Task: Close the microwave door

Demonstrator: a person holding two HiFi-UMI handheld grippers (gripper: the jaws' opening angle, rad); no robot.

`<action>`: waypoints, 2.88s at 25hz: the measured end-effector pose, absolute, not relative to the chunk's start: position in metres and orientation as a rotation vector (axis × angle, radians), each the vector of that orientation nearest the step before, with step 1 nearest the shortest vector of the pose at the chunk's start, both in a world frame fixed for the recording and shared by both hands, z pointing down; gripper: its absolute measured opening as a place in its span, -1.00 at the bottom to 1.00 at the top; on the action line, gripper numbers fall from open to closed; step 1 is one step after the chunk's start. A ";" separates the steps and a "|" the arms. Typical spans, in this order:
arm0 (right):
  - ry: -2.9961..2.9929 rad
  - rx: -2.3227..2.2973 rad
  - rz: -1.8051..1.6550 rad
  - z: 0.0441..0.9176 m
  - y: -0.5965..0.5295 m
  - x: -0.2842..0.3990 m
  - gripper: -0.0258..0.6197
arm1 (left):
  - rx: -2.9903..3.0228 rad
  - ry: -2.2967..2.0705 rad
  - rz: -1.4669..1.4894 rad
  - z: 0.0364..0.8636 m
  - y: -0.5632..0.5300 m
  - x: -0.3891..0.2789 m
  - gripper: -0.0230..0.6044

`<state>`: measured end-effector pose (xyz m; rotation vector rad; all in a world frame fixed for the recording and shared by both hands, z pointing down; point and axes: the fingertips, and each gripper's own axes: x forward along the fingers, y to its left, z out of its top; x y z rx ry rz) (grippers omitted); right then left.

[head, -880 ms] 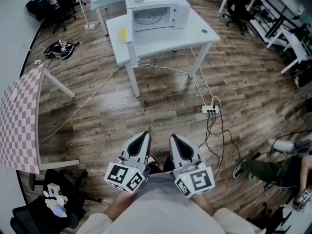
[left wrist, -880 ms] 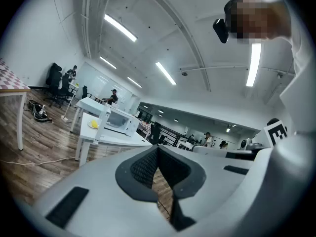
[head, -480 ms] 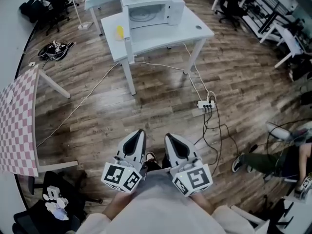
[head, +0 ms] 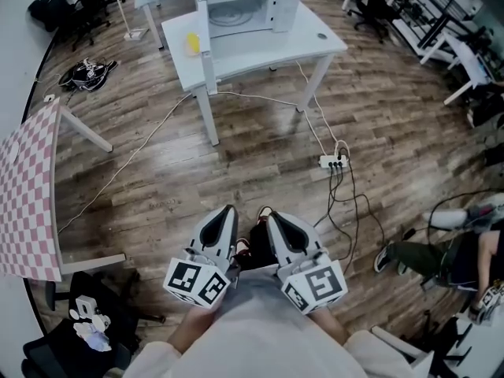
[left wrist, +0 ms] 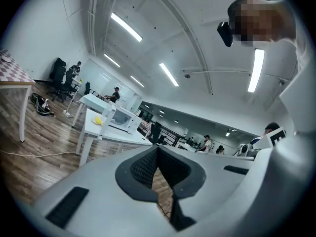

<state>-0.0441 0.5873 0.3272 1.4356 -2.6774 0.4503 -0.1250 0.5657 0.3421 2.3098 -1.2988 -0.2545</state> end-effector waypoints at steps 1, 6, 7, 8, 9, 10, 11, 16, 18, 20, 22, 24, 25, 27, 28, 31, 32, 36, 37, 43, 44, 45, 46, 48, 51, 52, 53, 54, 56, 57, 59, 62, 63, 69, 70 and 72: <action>-2.676 1.432 0.452 0.329 0.586 -0.044 -0.85 | 2.305 -1.301 -0.252 0.343 0.565 -0.126 -0.88; -2.664 1.420 0.467 0.335 0.568 -0.044 -0.85 | 2.288 -1.317 -0.223 0.350 0.550 -0.127 -0.88; -2.659 1.420 0.469 0.336 0.564 -0.044 -0.85 | 2.289 -1.321 -0.212 0.350 0.546 -0.127 -0.88; -2.654 1.419 0.470 0.337 0.559 -0.044 -0.85 | 2.291 -1.324 -0.202 0.350 0.542 -0.127 -0.88; -2.650 1.416 0.472 0.337 0.554 -0.043 -0.85 | 2.291 -1.327 -0.194 0.350 0.537 -0.127 -0.89; -2.647 1.411 0.476 0.338 0.549 -0.043 -0.85 | 2.290 -1.328 -0.187 0.351 0.532 -0.127 -0.89; -2.643 1.404 0.481 0.340 0.544 -0.043 -0.85 | 2.289 -1.326 -0.178 0.352 0.528 -0.125 -0.88; -2.636 1.358 0.528 0.348 0.518 -0.041 -0.85 | 2.299 -1.285 -0.104 0.362 0.507 -0.109 -0.88; -2.640 1.334 0.535 0.350 0.506 -0.042 -0.85 | 2.291 -1.279 -0.089 0.366 0.497 -0.106 -0.88; -2.648 1.311 0.541 0.350 0.493 -0.042 -0.85 | 2.286 -1.281 -0.080 0.367 0.487 -0.104 -0.88; -2.663 1.299 0.543 0.348 0.479 -0.040 -0.85 | 2.294 -1.274 -0.073 0.366 0.476 -0.100 -0.88; -2.677 1.290 0.543 0.347 0.464 -0.037 -0.85 | 2.303 -1.267 -0.055 0.367 0.465 -0.094 -0.88; -2.682 1.283 0.544 0.348 0.457 -0.036 -0.85 | 2.304 -1.266 -0.048 0.368 0.459 -0.092 -0.88; -2.691 1.272 0.542 0.347 0.445 -0.032 -0.85 | 2.302 -1.263 -0.043 0.370 0.448 -0.088 -0.88; -2.693 1.269 0.544 0.348 0.439 -0.030 -0.85 | 2.304 -1.262 -0.044 0.371 0.443 -0.086 -0.89; -2.695 1.267 0.556 0.350 0.423 -0.023 -0.85 | 2.311 -1.269 -0.034 0.373 0.428 -0.082 -0.88; -2.698 1.266 0.559 0.351 0.417 -0.021 -0.85 | 2.308 -1.275 -0.030 0.373 0.423 -0.080 -0.88; -2.716 1.249 0.563 0.353 0.397 -0.009 -0.85 | 2.292 -1.290 -0.023 0.376 0.404 -0.075 -0.88; -2.721 1.245 0.564 0.354 0.392 -0.007 -0.85 | 2.292 -1.308 -0.024 0.376 0.399 -0.075 -0.88; -2.745 1.209 0.576 0.358 0.368 0.004 -0.85 | 2.252 -1.389 -0.070 0.377 0.372 -0.076 -0.88; -2.747 1.203 0.577 0.359 0.365 0.005 -0.85 | 2.248 -1.390 -0.073 0.378 0.369 -0.075 -0.88; -2.748 1.198 0.579 0.360 0.362 0.006 -0.85 | 2.245 -1.389 -0.075 0.378 0.366 -0.075 -0.88; -2.748 1.195 0.582 0.360 0.360 0.008 -0.85 | 2.244 -1.388 -0.075 0.379 0.364 -0.074 -0.88; -2.753 1.192 0.583 0.359 0.356 0.010 -0.85 | 2.243 -1.386 -0.075 0.379 0.359 -0.072 -0.89; -2.761 1.184 0.583 0.358 0.349 0.011 -0.85 | 2.244 -1.384 -0.082 0.377 0.352 -0.071 -0.88; -2.761 1.179 0.588 0.359 0.347 0.010 -0.85 | 2.243 -1.386 -0.084 0.376 0.349 -0.071 -0.88; -2.761 1.172 0.593 0.360 0.345 0.009 -0.85 | 2.241 -1.388 -0.087 0.376 0.345 -0.071 -0.88; -2.760 1.164 0.600 0.361 0.342 0.008 -0.85 | 2.238 -1.390 -0.091 0.375 0.342 -0.072 -0.89; -2.755 1.144 0.612 0.363 0.337 0.005 -0.85 | 2.228 -1.394 -0.107 0.375 0.334 -0.074 -0.89; -2.753 1.136 0.612 0.364 0.334 0.003 -0.85 | 2.224 -1.395 -0.117 0.375 0.330 -0.075 -0.88; -2.753 1.128 0.605 0.364 0.325 0.000 -0.85 | 2.223 -1.395 -0.130 0.375 0.319 -0.077 -0.88; -2.755 1.129 0.593 0.363 0.307 -0.003 -0.85 | 2.229 -1.392 -0.135 0.374 0.303 -0.081 -0.88; -2.752 1.129 0.590 0.362 0.301 -0.005 -0.85 | 2.229 -1.392 -0.139 0.374 0.297 -0.083 -0.89; -2.747 1.115 0.592 0.361 0.263 -0.018 -0.85 | 2.206 -1.377 -0.175 0.371 0.261 -0.096 -0.88; -2.749 1.104 0.598 0.362 0.259 -0.022 -0.85 | 2.203 -1.376 -0.170 0.373 0.256 -0.098 -0.89; -2.750 1.084 0.604 0.363 0.249 -0.031 -0.85 | 2.195 -1.373 -0.169 0.374 0.246 -0.103 -0.88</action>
